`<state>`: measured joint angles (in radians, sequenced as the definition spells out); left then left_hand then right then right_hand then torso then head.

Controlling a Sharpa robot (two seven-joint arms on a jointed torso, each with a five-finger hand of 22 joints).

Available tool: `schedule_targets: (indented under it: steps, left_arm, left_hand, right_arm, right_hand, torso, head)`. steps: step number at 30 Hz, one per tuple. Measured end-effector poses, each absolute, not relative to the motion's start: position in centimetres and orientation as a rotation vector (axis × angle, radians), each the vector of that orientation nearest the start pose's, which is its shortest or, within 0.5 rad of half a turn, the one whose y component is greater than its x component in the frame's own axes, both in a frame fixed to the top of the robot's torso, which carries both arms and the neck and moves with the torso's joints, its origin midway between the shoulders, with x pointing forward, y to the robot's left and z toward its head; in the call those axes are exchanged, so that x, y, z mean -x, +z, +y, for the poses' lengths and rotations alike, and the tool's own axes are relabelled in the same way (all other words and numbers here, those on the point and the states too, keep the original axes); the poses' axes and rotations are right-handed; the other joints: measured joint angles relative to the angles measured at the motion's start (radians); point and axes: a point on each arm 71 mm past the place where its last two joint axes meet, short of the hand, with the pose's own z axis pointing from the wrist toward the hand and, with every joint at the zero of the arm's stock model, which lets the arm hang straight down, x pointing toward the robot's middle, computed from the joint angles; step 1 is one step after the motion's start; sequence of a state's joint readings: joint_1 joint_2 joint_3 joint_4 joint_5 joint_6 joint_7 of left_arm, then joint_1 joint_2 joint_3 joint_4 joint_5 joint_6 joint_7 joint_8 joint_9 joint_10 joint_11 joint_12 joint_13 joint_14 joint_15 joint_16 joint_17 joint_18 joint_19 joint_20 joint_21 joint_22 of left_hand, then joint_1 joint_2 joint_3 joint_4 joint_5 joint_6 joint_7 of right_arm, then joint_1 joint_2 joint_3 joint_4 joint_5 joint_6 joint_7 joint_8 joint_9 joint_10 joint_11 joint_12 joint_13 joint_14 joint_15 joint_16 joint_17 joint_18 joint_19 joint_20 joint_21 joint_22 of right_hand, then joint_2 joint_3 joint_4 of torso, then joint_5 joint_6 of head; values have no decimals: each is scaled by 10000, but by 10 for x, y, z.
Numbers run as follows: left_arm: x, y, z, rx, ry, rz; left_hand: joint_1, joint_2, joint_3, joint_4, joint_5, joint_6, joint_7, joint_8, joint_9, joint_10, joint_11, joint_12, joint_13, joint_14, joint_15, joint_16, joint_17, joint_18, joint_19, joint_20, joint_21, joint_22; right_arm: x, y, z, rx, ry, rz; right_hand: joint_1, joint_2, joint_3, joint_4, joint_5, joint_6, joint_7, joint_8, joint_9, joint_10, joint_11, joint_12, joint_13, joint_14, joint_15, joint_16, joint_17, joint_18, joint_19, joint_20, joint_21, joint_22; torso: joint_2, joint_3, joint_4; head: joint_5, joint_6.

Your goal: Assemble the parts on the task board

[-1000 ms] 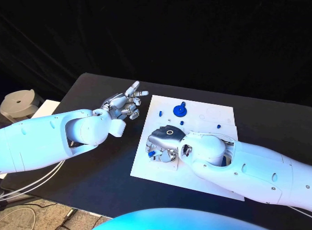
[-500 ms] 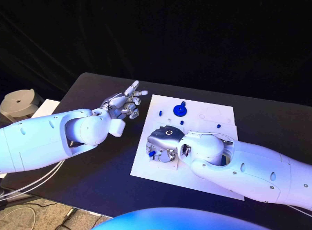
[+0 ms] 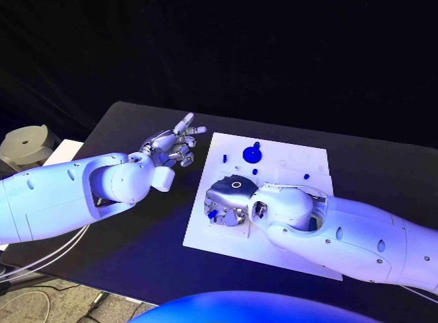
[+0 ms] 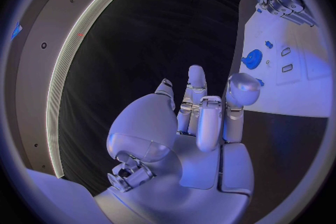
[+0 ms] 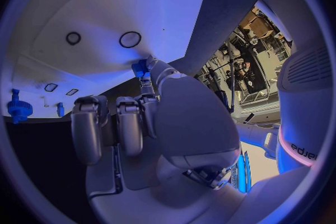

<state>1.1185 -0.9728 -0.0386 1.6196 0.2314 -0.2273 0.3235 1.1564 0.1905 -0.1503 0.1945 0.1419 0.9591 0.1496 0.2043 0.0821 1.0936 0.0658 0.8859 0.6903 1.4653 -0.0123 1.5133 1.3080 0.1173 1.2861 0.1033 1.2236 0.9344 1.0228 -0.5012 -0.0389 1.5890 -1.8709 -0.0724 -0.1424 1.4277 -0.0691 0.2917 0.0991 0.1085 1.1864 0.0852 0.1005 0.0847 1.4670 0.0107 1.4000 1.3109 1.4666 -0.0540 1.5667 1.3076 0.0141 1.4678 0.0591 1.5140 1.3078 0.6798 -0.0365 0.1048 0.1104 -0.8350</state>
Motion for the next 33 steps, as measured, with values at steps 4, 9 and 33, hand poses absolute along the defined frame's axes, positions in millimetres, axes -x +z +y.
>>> schedule_targets:
  steps: [4, 9, 33]
  left_arm:
    - [-454, -217, 243, 15039, -15673, 14631]
    - [-454, -217, 244, 15041, -15663, 14626]
    - [-453, -218, 245, 15096, -15588, 14707]
  left_hand:
    - [0, 0, 0, 0, 0, 0, 0, 0, 0, 0, 0, 0, 0, 0, 0, 0, 0, -1, 0, 0, 0, 0]
    - [0, 0, 0, 0, 0, 0, 0, 0, 0, -34, 34, 0, -17, 0, 0, 0, -1, -1, 0, 0, 0, 0]
    - [108, -25, 0, -57, 0, 3, -3, 149, 29, -75, 1, -49, -95, 0, 0, -67, -3, -1, 0, 0, -76, -61]
  right_arm:
    - [-391, -247, -10, 7687, 8267, 17157]
    - [-391, -247, -13, 7531, 8318, 17004]
    - [-391, -199, -94, 3602, 11012, 14785]
  right_hand:
    - [-11, 11, 0, 0, 0, 0, 0, 0, 4, 0, 0, 9, -9, 0, 0, 0, 0, 1, -20, -20, 0, 0]
    - [-11, 11, 41, -44, -1, 0, -1, -4, 9, 0, 0, 125, -36, 0, 0, 0, -1, 1, -36, -36, 0, -1]
    - [-130, 129, 66, -96, -28, 5, 3, 38, 23, -1, -70, 162, -15, -37, -35, 0, -3, 0, 0, -71, 63, -4]
  torso:
    - [0, 1, 3]
    - [0, 1, 10]
    - [-29, 0, 8]
  head:
    - [-17, 1]
    - [-36, 21]
    - [-236, 397]
